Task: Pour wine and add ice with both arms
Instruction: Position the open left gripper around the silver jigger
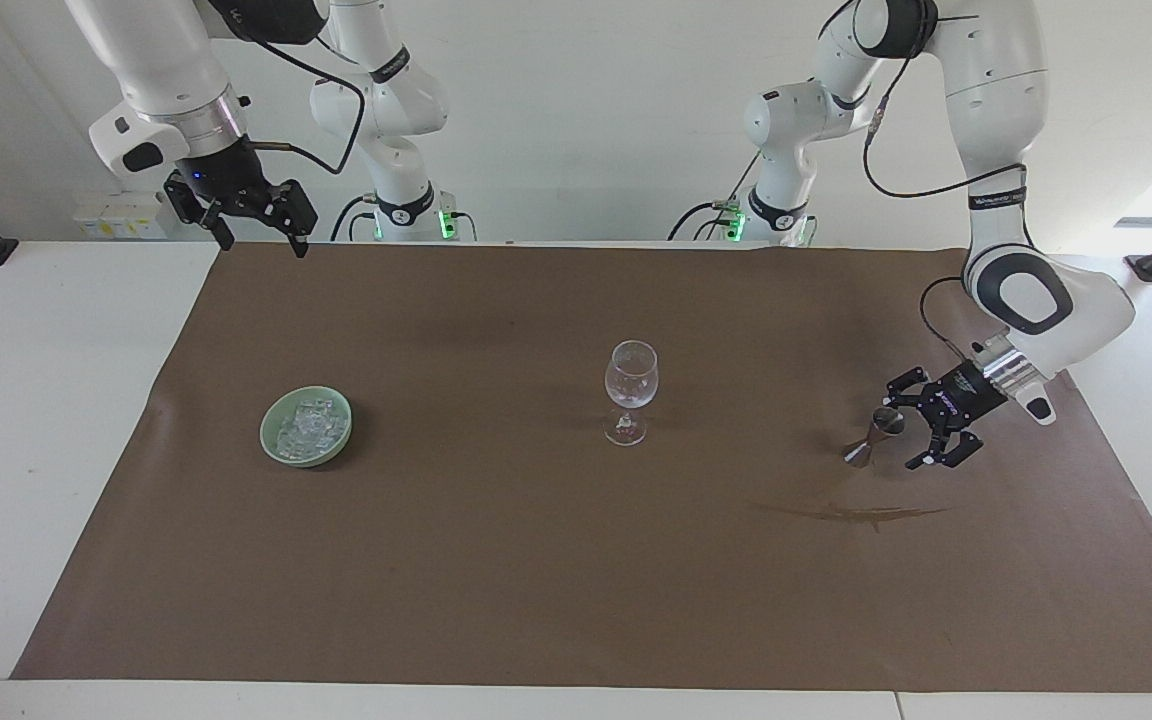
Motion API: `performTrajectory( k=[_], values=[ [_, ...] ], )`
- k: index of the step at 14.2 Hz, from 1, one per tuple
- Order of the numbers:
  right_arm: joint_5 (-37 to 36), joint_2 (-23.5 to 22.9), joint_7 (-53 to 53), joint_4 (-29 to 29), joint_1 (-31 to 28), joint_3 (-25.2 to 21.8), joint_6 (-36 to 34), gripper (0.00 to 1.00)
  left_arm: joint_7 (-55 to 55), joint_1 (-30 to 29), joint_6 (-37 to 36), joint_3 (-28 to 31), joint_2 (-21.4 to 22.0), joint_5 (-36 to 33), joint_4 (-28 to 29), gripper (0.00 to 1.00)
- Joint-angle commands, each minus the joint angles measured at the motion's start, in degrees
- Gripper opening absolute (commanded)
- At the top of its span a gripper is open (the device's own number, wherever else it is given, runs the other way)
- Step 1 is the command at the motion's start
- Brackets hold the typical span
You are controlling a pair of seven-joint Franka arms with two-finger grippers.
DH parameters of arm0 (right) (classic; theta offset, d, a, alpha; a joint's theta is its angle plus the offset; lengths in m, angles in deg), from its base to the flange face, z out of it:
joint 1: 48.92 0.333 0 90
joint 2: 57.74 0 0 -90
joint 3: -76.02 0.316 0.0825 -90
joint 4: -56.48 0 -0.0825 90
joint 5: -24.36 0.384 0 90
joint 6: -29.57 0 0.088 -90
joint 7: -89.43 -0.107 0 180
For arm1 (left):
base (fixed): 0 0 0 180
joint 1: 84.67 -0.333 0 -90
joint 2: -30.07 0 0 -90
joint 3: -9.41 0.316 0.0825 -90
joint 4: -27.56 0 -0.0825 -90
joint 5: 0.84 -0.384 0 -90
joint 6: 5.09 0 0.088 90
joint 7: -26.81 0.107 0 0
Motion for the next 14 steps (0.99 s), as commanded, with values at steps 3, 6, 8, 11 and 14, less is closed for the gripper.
performTrajectory(
  k=[3,6,8,11,14],
  values=[
    [0.4,0.7,1.4,0.8,-0.4,0.3,0.2,1.0,1.0,2.3,3.6,0.4,2.5,5.4,4.3,1.0],
    [0.4,0.7,1.4,0.8,-0.4,0.3,0.2,1.0,3.8,3.2,5.4,0.4,2.9,10.1,5.7,1.0],
    [0.4,0.7,1.3,0.8,-0.4,0.3,0.2,1.0,8.9,2.8,5.4,0.4,4.0,14.9,8.4,1.0],
    [0.4,0.7,1.4,0.8,-0.4,0.3,0.2,1.0,16.2,2.2,5.2,0.4,5.7,22.0,12.3,1.0],
    [0.4,0.7,1.4,0.8,-0.4,0.3,0.2,1.0,16.7,2.2,5.3,0.5,6.2,26.9,13.7,1.0]
  ],
)
